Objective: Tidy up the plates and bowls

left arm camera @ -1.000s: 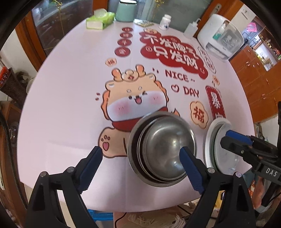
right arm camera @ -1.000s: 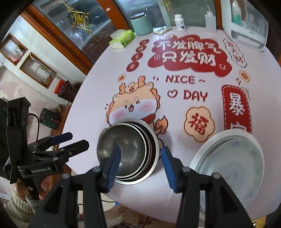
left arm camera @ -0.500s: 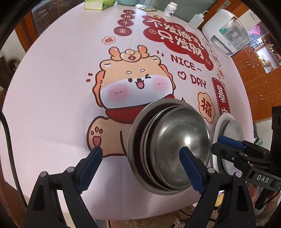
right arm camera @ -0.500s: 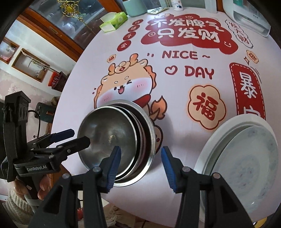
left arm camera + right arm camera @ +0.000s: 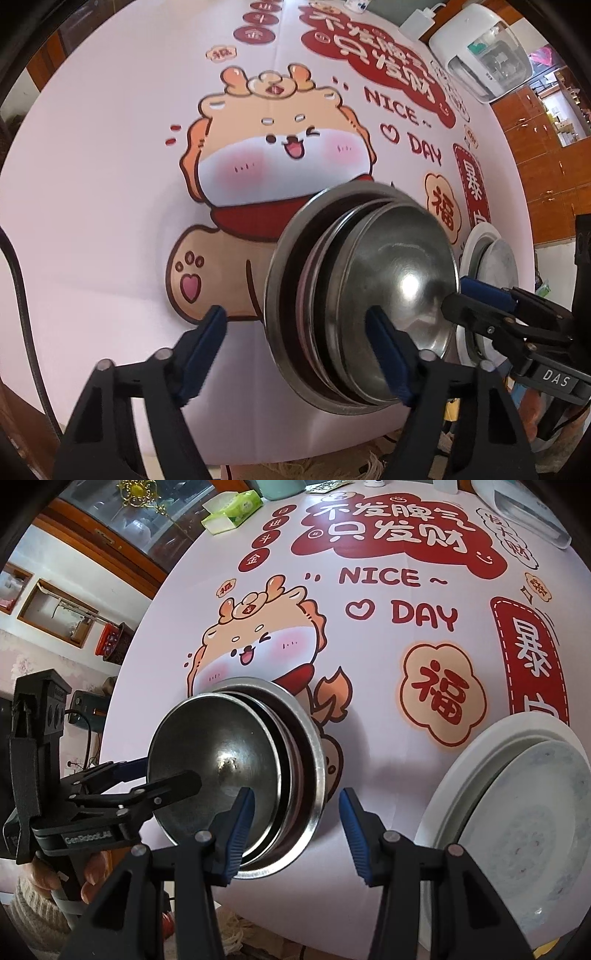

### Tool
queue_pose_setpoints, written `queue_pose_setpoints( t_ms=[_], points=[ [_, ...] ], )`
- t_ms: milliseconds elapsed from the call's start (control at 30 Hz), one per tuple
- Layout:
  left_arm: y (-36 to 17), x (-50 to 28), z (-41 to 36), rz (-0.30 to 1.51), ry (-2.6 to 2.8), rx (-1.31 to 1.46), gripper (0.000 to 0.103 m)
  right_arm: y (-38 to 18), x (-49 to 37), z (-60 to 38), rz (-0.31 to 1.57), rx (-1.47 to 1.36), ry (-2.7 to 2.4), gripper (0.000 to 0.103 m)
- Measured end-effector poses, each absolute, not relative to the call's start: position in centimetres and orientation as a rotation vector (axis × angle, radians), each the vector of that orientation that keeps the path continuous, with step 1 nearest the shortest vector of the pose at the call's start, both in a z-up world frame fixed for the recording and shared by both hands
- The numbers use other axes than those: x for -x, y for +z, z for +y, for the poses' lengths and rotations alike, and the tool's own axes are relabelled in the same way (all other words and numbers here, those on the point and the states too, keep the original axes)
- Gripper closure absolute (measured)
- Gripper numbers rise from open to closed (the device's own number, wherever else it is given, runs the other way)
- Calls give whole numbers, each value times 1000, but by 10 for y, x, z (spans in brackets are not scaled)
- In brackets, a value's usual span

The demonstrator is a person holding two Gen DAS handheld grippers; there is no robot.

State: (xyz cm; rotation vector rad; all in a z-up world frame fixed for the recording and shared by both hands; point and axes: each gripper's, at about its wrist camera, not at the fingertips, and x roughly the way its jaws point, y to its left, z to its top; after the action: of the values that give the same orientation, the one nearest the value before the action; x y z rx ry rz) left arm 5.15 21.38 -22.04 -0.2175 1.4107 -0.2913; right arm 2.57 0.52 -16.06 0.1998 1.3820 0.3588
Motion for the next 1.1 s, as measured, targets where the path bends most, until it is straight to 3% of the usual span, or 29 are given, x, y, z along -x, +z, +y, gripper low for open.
queue_pose_setpoints(
  t_ms=[133,233,500,567,633,733,1100],
  points=[
    [-225,-50,215,1434,-295,229,36,-161,-27,5,1378,-202,358,55],
    [-227,-50,215,1445,-302,233,45,-162,-28,5,1383,-205,355,55],
    [-230,-50,218,1466,-317,255,51,-169,-30,6,1421,-211,350,55],
    [-230,-50,218,1471,-326,267,59,-170,-30,6,1429,-213,351,56],
    [-230,-51,215,1476,-335,275,61,-172,-30,6,1439,-213,351,61],
    [-229,-51,213,1482,-351,273,63,-174,-29,6,1454,-230,359,68],
    [-230,-51,213,1498,-342,269,62,-174,-29,6,1456,-235,353,71]
  ],
)
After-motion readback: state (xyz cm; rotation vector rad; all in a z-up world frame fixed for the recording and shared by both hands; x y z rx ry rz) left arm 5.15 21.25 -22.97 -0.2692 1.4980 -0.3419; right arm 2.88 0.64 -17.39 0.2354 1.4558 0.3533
